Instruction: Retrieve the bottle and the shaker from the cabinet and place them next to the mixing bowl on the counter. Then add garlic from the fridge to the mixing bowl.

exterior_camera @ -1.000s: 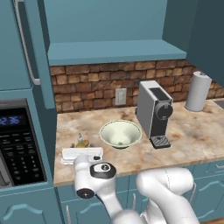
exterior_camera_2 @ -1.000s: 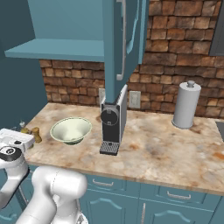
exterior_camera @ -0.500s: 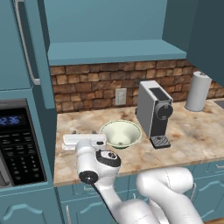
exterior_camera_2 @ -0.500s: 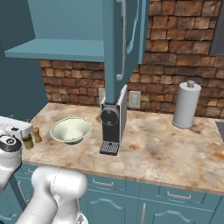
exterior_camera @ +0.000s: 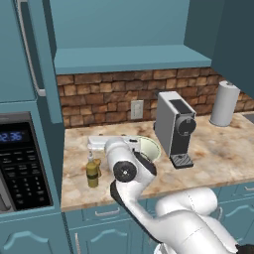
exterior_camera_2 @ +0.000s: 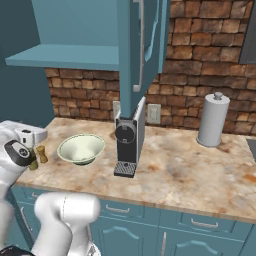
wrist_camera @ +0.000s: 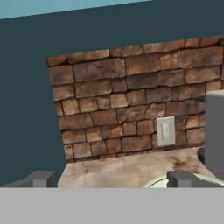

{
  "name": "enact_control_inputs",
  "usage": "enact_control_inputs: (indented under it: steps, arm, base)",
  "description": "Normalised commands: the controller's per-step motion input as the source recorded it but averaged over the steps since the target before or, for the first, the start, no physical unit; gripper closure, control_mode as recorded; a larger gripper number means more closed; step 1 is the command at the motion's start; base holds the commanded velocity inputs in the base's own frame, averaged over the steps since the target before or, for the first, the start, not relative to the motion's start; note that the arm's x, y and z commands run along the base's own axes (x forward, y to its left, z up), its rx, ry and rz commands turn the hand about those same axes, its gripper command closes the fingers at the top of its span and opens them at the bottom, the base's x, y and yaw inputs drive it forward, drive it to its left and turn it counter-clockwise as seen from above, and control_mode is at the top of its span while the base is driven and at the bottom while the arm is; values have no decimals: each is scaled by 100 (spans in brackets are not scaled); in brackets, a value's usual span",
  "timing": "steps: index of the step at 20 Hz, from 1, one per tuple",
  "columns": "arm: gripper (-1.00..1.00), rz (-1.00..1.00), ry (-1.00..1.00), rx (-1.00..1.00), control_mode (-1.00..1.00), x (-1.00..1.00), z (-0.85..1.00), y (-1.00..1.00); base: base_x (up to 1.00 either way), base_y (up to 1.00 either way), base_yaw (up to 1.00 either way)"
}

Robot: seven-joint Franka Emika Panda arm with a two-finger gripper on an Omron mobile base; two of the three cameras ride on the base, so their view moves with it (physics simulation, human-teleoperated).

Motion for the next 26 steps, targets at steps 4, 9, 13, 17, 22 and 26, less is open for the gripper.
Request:
enact_control_inputs:
  steps: [4,9,13,17,22,26]
  arm:
    - [-100,0,18,0,-100,-26,55,-62]
    - [-100,1,18,0,-100,-29,31,-71]
    - [-100,1,21,0,-100,-37,27,-63]
    - [-100,0,22,0,-100,-45,40,-58]
    - [-100,0,20,0,-100,-47,37,-40]
    - [-100,0,15,0,-100,-68,25,-41]
  base:
    - [0,0,0]
    - [0,0,0]
    - [0,0,0]
    - [0,0,0]
    - [0,0,0]
    - [0,0,0]
